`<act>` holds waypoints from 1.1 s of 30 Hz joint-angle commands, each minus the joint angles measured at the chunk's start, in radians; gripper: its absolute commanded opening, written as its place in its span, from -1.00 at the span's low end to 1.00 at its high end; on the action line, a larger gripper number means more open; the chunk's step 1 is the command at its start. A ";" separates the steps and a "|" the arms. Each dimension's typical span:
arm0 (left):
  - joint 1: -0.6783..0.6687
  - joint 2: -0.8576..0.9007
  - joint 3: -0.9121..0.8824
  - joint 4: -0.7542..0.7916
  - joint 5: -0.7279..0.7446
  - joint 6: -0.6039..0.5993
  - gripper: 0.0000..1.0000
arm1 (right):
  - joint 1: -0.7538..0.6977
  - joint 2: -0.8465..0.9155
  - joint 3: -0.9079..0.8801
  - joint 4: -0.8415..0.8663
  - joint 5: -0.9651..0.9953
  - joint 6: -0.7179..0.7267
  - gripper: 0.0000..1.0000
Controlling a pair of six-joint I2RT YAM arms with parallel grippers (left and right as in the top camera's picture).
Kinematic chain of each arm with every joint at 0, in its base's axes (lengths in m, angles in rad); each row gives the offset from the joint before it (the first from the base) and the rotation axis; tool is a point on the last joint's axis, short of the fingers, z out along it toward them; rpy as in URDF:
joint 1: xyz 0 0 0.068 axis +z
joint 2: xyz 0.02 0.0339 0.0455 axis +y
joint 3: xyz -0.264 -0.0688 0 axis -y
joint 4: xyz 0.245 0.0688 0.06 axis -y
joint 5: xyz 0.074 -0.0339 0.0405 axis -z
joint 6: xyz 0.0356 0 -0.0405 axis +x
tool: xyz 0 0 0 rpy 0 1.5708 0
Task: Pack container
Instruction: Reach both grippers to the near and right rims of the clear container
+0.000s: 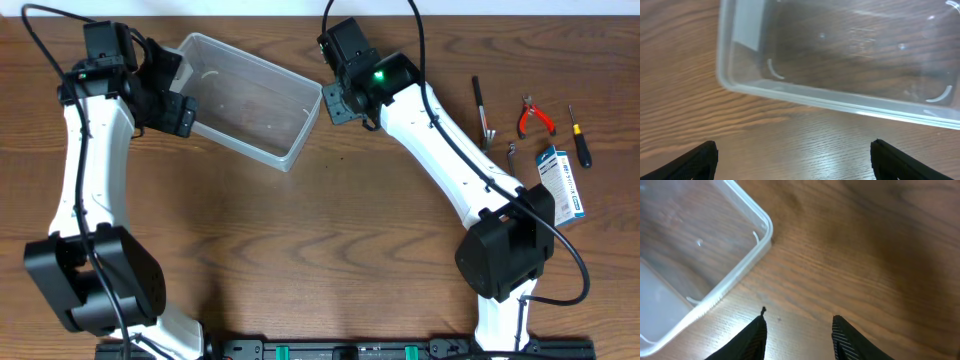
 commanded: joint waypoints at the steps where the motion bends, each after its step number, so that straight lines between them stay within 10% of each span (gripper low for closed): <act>1: 0.003 0.034 0.021 0.001 0.047 0.042 0.77 | 0.019 0.011 0.019 0.025 0.012 0.046 -0.07; 10: 0.003 0.053 0.021 0.000 0.048 0.032 0.57 | 0.039 0.097 0.019 0.148 0.006 0.069 0.11; 22: 0.002 0.053 0.021 -0.019 0.048 0.003 0.58 | 0.045 0.189 0.019 0.166 0.005 0.106 -0.19; 24: 0.002 0.053 0.021 -0.021 0.048 0.003 0.57 | 0.045 0.189 0.019 0.167 0.006 0.106 0.00; 27: 0.002 0.053 0.021 -0.030 0.048 0.003 0.57 | 0.045 0.184 0.022 0.169 0.006 0.106 0.86; 33: 0.002 0.053 0.021 -0.036 0.048 0.003 0.58 | 0.045 0.161 0.090 0.154 0.006 0.135 0.83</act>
